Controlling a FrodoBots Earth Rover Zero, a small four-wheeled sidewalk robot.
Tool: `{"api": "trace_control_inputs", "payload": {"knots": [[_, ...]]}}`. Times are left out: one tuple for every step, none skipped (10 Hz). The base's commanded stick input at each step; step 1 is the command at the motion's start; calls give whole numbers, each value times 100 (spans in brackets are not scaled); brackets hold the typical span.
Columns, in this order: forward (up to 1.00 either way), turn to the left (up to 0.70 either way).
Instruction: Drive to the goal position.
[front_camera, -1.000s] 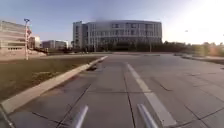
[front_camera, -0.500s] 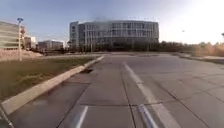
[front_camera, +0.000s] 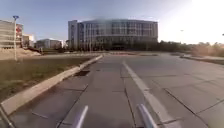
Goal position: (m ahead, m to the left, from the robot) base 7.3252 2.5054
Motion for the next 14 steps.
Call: {"api": "trace_control_inputs", "payload": {"knots": [[70, 0], [70, 0], [70, 0], [70, 0], [70, 0], [70, 0], [70, 0], [70, 0], [70, 0], [70, 0], [70, 0], [70, 0], [70, 0], [70, 0]]}}
